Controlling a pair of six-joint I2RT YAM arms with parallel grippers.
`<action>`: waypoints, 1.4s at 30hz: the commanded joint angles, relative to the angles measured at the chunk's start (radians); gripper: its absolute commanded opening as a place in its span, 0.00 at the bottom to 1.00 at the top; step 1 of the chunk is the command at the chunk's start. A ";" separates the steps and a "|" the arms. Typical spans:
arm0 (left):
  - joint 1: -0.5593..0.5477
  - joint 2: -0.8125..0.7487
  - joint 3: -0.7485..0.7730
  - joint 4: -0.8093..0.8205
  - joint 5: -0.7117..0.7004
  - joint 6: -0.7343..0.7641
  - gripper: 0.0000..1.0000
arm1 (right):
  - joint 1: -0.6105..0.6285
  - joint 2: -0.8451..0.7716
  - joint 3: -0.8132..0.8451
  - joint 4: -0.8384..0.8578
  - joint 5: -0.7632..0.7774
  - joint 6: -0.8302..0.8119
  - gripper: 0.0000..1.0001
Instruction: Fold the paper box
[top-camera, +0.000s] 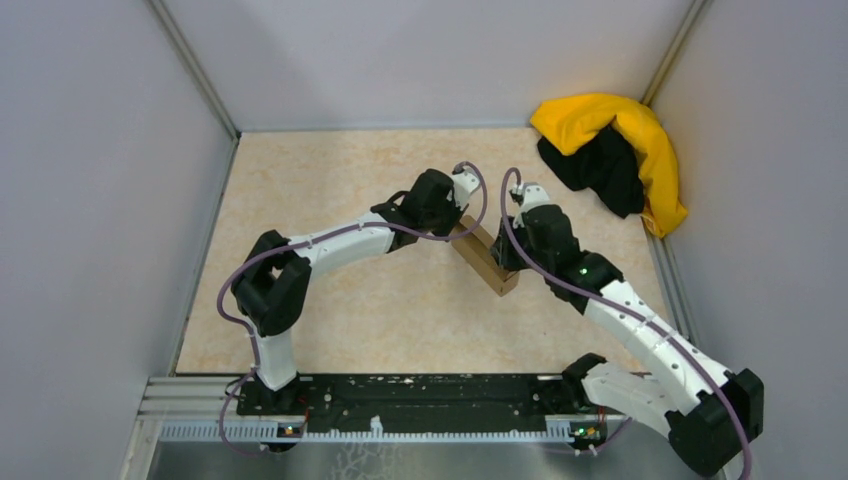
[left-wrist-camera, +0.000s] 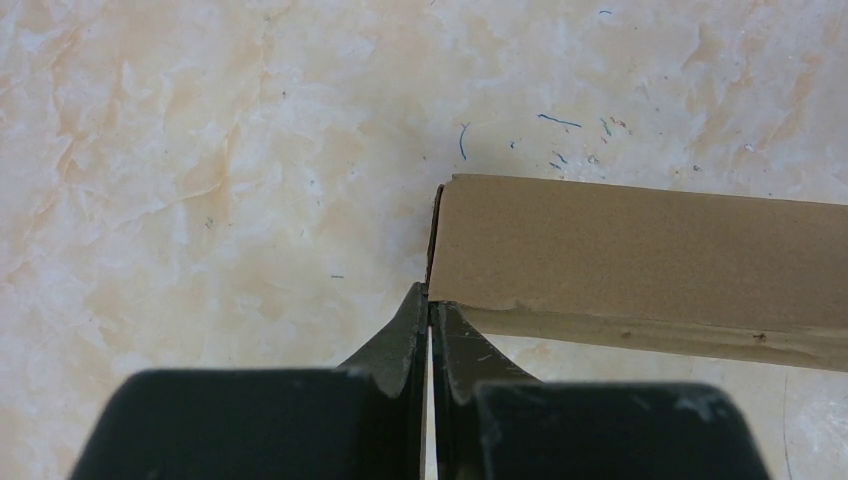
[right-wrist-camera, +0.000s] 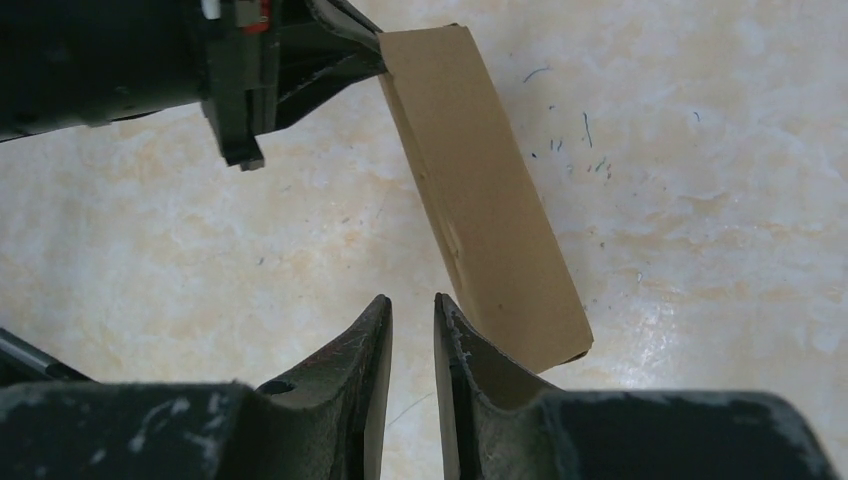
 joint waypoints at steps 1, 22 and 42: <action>0.002 0.025 -0.003 -0.019 0.029 0.014 0.05 | -0.032 0.057 0.023 0.073 -0.044 -0.031 0.22; 0.002 -0.007 -0.015 -0.039 0.045 0.003 0.24 | -0.043 0.088 -0.065 0.137 -0.093 -0.033 0.18; 0.003 -0.005 -0.025 -0.048 0.082 -0.013 0.35 | -0.090 0.172 -0.082 0.204 -0.137 -0.037 0.13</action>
